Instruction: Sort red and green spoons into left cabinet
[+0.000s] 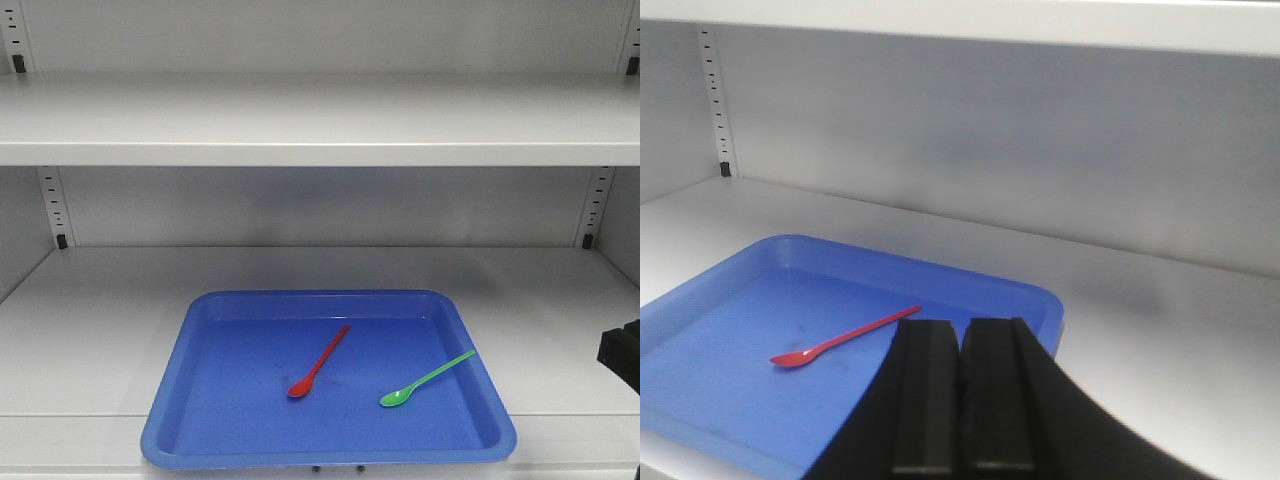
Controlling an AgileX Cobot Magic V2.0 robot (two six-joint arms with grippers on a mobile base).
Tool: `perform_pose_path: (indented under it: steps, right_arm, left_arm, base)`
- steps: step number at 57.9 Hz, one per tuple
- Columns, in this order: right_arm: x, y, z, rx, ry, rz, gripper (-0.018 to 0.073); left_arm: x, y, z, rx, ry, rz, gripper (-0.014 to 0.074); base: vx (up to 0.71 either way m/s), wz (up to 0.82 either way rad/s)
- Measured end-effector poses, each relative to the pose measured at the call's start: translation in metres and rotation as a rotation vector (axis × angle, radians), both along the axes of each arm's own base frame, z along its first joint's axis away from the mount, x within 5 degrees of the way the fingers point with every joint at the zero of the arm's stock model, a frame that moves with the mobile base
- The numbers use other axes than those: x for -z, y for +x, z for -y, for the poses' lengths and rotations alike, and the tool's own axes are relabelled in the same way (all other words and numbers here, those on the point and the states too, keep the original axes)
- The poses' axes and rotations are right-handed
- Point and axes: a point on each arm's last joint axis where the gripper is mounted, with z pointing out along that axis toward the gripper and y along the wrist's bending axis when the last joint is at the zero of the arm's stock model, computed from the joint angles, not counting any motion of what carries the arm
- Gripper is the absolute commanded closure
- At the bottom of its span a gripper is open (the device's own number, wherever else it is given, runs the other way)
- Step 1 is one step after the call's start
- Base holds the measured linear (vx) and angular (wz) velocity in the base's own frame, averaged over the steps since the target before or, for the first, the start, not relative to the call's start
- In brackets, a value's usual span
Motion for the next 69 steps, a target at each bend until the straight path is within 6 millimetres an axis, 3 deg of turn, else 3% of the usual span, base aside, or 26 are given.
perform_pose_path:
  steps: [7,20,29,43,69]
  right_arm:
    - [0.028,-0.008,0.003,-0.003,-0.006,-0.038,0.0565]
    - [0.128,-0.045,0.018,-0.006,-0.019,-0.142,0.0565]
    - [0.169,-0.064,0.026,0.013,0.074,-0.15,0.0565]
    - [0.169,-0.074,0.04,0.164,0.142,0.004,0.0565]
    - [0.17,-0.072,0.055,0.421,0.135,0.013,0.0565]
  left_arm:
    - [0.0,0.0,0.0,0.0,0.0,0.0,0.0596]
    - [0.0,0.0,0.0,0.0,0.0,0.0,0.0596]
    - [0.0,0.0,0.0,0.0,0.0,0.0,0.0596]
    - [0.0,0.0,0.0,0.0,0.0,-0.001,0.0596]
    - [0.0,0.0,0.0,0.0,-0.001,-0.001,0.0596]
  base:
    - [0.0,0.0]
    - [0.0,0.0]
    - [0.0,0.0]
    - [0.0,0.0]
    - [0.0,0.0]
